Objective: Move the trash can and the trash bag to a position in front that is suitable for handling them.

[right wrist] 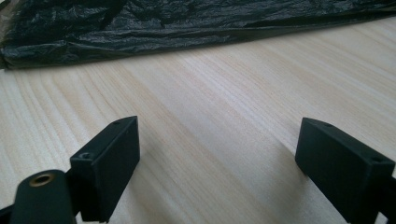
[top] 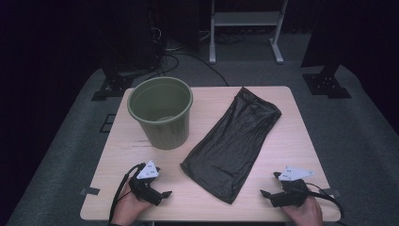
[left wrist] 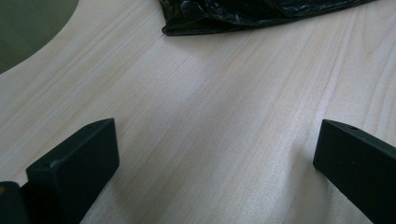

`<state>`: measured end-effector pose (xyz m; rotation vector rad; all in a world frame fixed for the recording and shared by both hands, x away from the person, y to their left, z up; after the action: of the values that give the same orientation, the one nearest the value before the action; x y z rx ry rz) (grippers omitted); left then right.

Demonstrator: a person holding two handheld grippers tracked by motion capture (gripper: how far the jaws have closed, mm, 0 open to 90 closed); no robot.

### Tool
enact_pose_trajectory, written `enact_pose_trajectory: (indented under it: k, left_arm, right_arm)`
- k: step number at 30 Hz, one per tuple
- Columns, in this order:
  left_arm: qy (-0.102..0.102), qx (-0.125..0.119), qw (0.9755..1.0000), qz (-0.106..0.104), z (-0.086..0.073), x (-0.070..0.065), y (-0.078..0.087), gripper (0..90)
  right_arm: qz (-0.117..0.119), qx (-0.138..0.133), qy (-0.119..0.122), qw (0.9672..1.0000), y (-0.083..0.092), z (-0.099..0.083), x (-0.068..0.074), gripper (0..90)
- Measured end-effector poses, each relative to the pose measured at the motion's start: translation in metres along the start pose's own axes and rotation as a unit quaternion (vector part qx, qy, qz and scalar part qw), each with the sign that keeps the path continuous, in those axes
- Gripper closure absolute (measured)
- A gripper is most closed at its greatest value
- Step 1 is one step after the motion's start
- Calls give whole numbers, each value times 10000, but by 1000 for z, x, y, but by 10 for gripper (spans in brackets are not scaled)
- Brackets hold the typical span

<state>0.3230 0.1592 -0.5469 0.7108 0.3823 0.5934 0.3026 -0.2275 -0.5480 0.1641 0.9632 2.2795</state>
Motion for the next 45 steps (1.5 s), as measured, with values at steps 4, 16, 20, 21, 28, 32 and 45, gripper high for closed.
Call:
enact_pose_trajectory:
  k: [4, 16, 20, 21, 28, 32, 45]
  left_arm:
    - [1, -1, 10000, 1, 0, 0, 0, 0]
    - [19, -5, 10000, 38, -1, 0, 1, 0]
    - [25, -7, 10000, 42, -1, 0, 1, 0]
    - [25, -6, 10000, 42, -1, 0, 1, 0]
    - [27, -7, 10000, 44, -1, 0, 1, 0]
    - [24, -3, 10000, 46, -1, 0, 1, 0]
    - [30, -8, 10000, 46, -1, 0, 1, 0]
  right_arm:
    - [14, -7, 32, 10000, 0, 0, 0, 124]
    - [144, -141, 96, 9998, 0, 17, 4, 124]
    - [207, -204, 128, 9995, -1, 29, 6, 130]
    - [211, -196, 141, 9995, -2, 31, 7, 130]
    - [402, -296, 242, 9985, -9, 52, 14, 138]
    - [490, -246, 309, 9980, -19, 62, 19, 138]
    - [558, 58, 476, 9973, -51, 65, 26, 155]
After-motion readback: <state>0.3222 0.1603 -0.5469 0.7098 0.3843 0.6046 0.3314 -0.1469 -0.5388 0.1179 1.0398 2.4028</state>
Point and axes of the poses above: each handheld gripper's, and its own axes: y roughly backward along the jaws, z roughly out of its top, x roughly to its left, the point moved 9 cm from there along -y, roughly forward along the jaws, and after that the axes turned 11 degrees about y, right-handed, at the moved point
